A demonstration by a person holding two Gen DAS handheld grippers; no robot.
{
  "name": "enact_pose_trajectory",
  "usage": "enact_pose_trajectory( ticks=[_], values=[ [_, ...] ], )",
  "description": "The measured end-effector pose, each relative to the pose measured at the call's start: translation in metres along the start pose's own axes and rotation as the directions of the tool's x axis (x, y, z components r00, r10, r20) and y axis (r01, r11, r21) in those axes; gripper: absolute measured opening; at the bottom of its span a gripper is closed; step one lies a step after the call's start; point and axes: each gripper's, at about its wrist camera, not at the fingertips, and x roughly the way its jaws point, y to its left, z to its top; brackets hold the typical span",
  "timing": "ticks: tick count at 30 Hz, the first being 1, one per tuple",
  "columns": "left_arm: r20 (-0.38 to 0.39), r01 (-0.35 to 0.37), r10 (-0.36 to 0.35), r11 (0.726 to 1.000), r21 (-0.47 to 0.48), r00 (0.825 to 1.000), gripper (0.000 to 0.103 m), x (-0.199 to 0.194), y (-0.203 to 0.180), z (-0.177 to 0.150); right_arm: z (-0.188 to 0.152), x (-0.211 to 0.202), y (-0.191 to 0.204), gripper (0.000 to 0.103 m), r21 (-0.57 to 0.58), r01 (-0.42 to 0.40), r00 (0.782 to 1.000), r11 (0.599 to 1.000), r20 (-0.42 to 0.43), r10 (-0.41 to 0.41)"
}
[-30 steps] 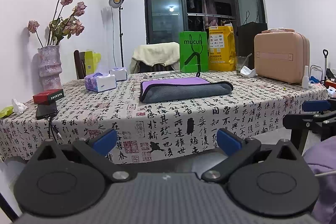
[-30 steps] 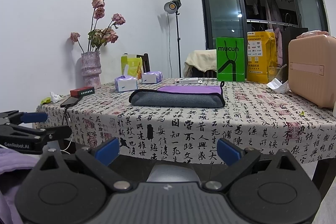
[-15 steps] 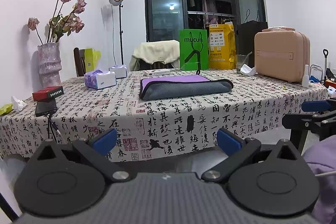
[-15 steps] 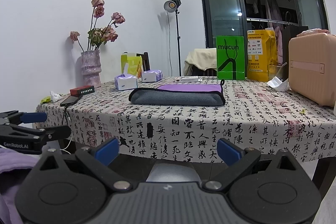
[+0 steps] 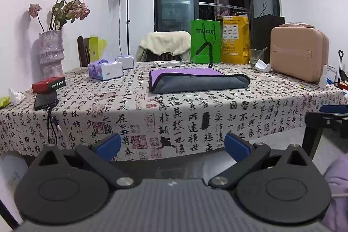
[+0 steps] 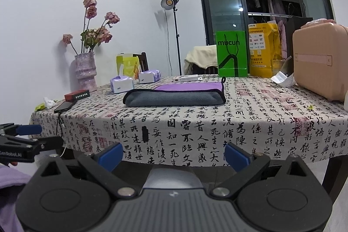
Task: Fold towel
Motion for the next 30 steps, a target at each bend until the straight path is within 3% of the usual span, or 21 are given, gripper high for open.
enact_pose_trajectory(
  ticks=[13,30],
  values=[
    [-0.017,-0.014,0.016,0.997,0.076,1.0,0.103,0.041,0.006,0.022,0.014,0.036,-0.026,0.1,-0.002,0.04,0.999,0.999,-0.022,-0.04],
    [-0.06,-0.037,0.042,0.996,0.076,0.997,0.103,0.122,0.011,0.066,0.058,0.118,-0.055,0.097,-0.048,-0.014,0.999,0.999,-0.042,0.012]
  ],
)
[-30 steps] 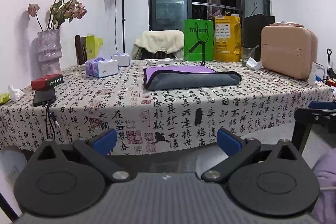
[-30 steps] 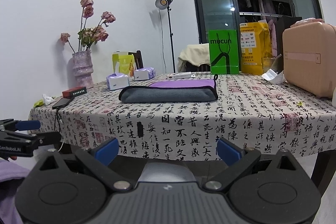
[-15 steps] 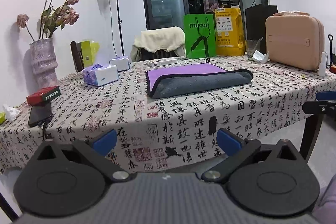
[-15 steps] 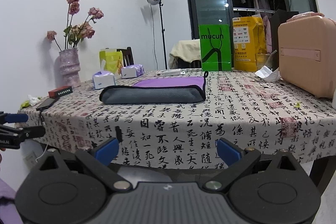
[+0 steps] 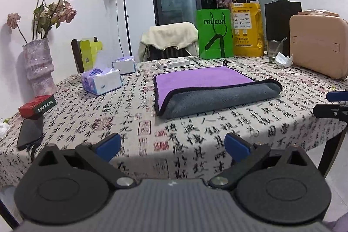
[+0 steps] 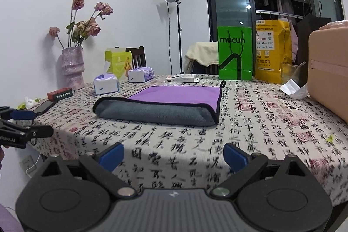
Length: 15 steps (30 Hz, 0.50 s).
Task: Fold towel
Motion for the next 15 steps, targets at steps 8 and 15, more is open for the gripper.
enact_pose_trajectory(
  ticks=[8,15],
  values=[
    [-0.02,0.008,-0.008,1.0,0.008,1.0,0.103,0.041,0.001,0.023,0.019,0.042,-0.024,0.091,0.045,0.001,0.999,0.999,-0.035,0.001],
    [-0.036,0.037,-0.036,0.999,0.012,0.999,0.103,0.08,0.001,0.042,0.037,0.077,-0.04,0.083,0.04,-0.007,0.998,0.999,-0.056,0.009]
  ],
)
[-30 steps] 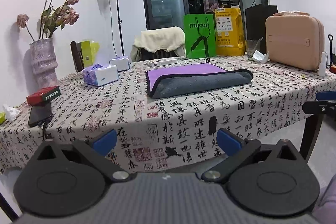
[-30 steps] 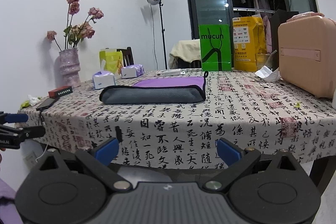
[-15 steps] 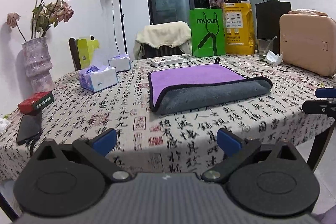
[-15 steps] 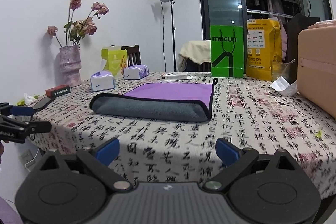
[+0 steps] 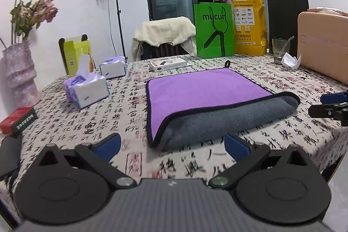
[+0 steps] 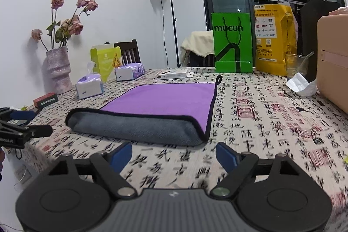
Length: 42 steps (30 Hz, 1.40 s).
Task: Fold towel
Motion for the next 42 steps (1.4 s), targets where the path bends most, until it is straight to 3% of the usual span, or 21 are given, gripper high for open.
enact_pose_trajectory(
  ticks=[12,16,21,23,25,26,27,28,36,42],
  values=[
    [-0.073,0.069,-0.073,0.996,-0.052,0.995,0.101,0.057,0.014,0.017,0.023,0.047,-0.015,0.077,0.013,-0.015,0.999,1.0,-0.034,0.015],
    [-0.085,0.1,-0.107,0.992,-0.082,0.991,0.079,0.07,0.019,0.02,0.027,0.061,-0.018,0.067,0.014,-0.038,0.997,0.999,-0.062,0.039],
    [-0.122,0.139,-0.15,0.986,-0.093,0.981,0.061,0.084,0.021,0.022,0.031,0.075,-0.02,0.052,0.011,-0.058,0.994,0.998,-0.093,0.059],
    [-0.148,0.147,-0.159,0.985,-0.091,0.976,0.057,0.089,0.021,0.022,0.033,0.08,-0.022,0.037,0.014,-0.066,0.992,0.998,-0.111,0.067],
    [-0.163,0.154,-0.168,0.984,-0.092,0.972,0.05,0.093,0.022,0.021,0.034,0.086,-0.022,0.028,0.014,-0.065,0.989,0.998,-0.134,0.066],
    [-0.173,0.159,-0.173,0.983,-0.092,0.97,0.044,0.094,0.023,0.021,0.034,0.088,-0.023,0.022,0.013,-0.064,0.988,0.998,-0.139,0.065],
    [-0.18,0.165,-0.179,0.982,-0.093,0.967,0.028,0.095,0.023,0.021,0.035,0.09,-0.024,0.018,0.012,-0.066,0.987,0.998,-0.147,0.067],
    [-0.191,0.176,-0.192,0.98,-0.097,0.963,0.019,0.097,0.024,0.022,0.035,0.091,-0.024,0.01,0.012,-0.066,0.986,0.998,-0.154,0.067],
    [-0.208,0.177,-0.2,0.976,-0.124,0.957,0.012,0.103,0.033,0.031,0.043,0.096,-0.028,0.006,-0.001,-0.076,0.985,0.997,-0.156,0.075],
    [-0.177,0.163,-0.181,0.98,-0.114,0.967,0.009,0.109,0.036,0.042,0.053,0.103,-0.028,0.005,-0.027,-0.078,0.986,0.997,-0.149,0.073]
  ],
)
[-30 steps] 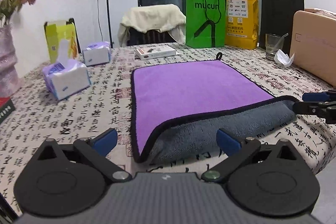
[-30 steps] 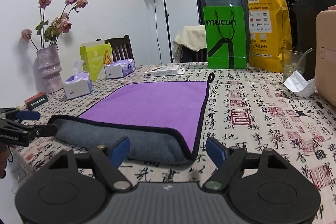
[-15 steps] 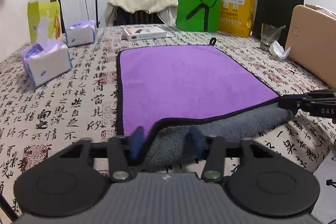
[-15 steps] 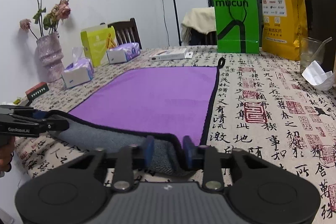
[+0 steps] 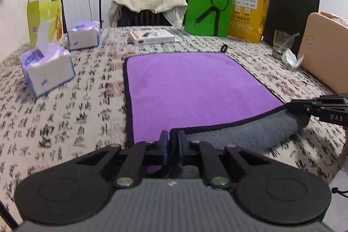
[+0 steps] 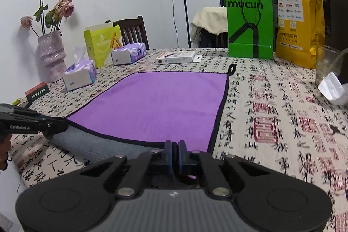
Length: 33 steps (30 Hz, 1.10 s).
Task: Fold towel
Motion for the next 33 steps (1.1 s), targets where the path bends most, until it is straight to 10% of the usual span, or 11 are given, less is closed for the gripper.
enact_pose_trajectory(
  ticks=[33],
  values=[
    [0.016,-0.02,0.021,0.998,-0.057,1.0,0.006,0.122,0.054,0.124,0.12,0.122,-0.061,0.005,-0.048,-0.016,1.0,0.999,0.011,0.016]
  ],
)
